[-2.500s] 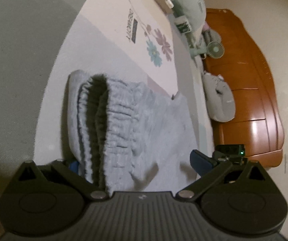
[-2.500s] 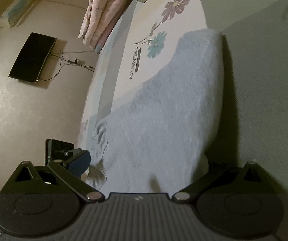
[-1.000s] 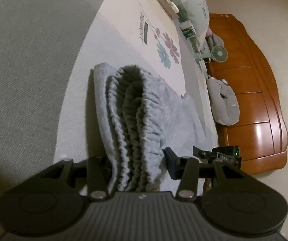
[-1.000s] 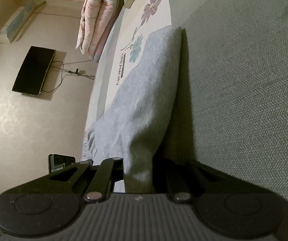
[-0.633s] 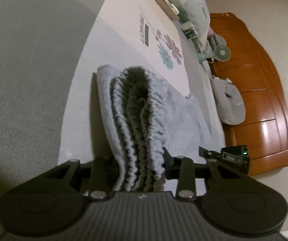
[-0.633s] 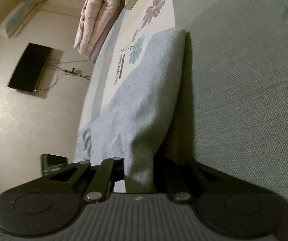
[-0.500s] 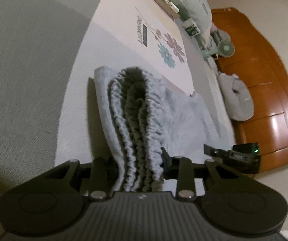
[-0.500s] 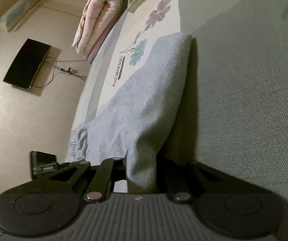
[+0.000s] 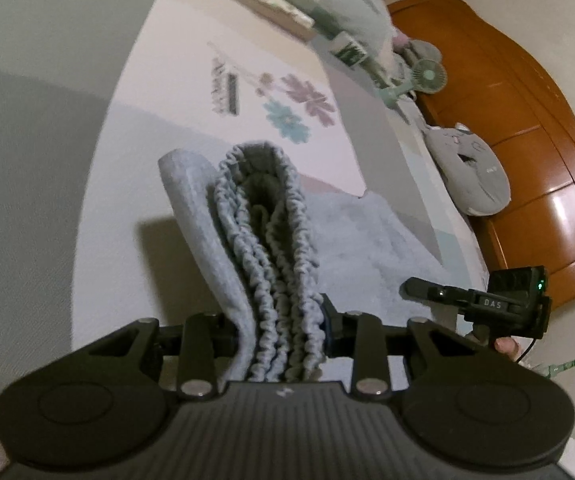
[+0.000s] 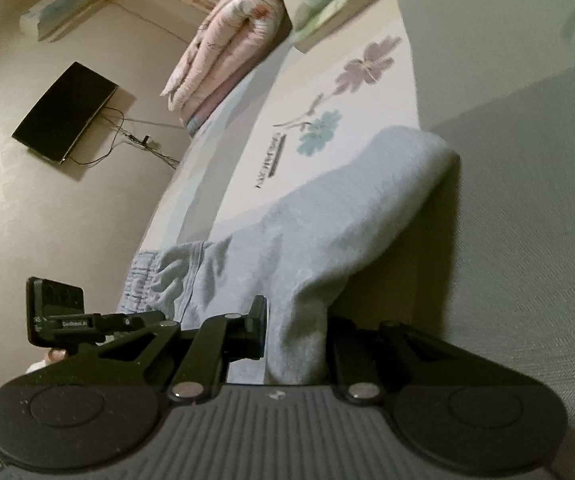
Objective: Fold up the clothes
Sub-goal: 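Lift the folded sweatpants with both grippers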
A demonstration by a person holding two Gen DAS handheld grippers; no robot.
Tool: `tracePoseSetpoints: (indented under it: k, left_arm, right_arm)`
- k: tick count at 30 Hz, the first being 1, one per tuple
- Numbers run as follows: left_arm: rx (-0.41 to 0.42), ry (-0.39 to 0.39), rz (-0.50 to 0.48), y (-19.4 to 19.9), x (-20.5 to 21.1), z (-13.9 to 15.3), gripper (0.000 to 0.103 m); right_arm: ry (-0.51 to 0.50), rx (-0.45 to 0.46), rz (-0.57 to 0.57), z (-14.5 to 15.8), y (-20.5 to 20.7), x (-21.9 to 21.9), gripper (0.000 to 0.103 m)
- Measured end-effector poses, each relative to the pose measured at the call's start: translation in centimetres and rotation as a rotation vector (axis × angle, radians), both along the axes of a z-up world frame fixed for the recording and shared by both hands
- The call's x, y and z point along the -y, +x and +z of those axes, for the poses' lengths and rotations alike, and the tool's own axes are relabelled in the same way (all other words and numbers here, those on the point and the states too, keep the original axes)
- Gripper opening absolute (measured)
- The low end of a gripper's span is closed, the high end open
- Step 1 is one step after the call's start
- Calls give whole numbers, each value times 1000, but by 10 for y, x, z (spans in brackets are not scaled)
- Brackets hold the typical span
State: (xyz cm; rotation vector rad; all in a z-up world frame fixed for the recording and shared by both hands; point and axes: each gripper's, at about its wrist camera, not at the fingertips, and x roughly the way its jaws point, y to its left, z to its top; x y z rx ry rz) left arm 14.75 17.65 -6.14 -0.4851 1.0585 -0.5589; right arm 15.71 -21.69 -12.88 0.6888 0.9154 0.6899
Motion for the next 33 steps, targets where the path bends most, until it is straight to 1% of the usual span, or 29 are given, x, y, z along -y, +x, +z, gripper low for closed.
tracePoseSetpoints:
  k: [10,15,20,24,30,33]
  left_arm:
    - [85,59,-56,5,42,38,30]
    - [123,82,-119,14,81,53,30]
    - [148,98,-203,28,136,63,30]
    - [168,105,-282,43,191,70,30]
    - [202,115,-415,64,289,77,30]
    - [214,116,-464,77,340,80,30]
  right_arm:
    - [-88,128,-2,34,-24,-1,18]
    - [-126,175,-58,44,-40,22,19]
    - [-152,206,-151,52,-57,63,19]
    - [-180,226,-236,58,-76,100,19]
    - [-231,242,-384,64,-103,160,19]
    - [-255,249,-456,67,-115,188,19]
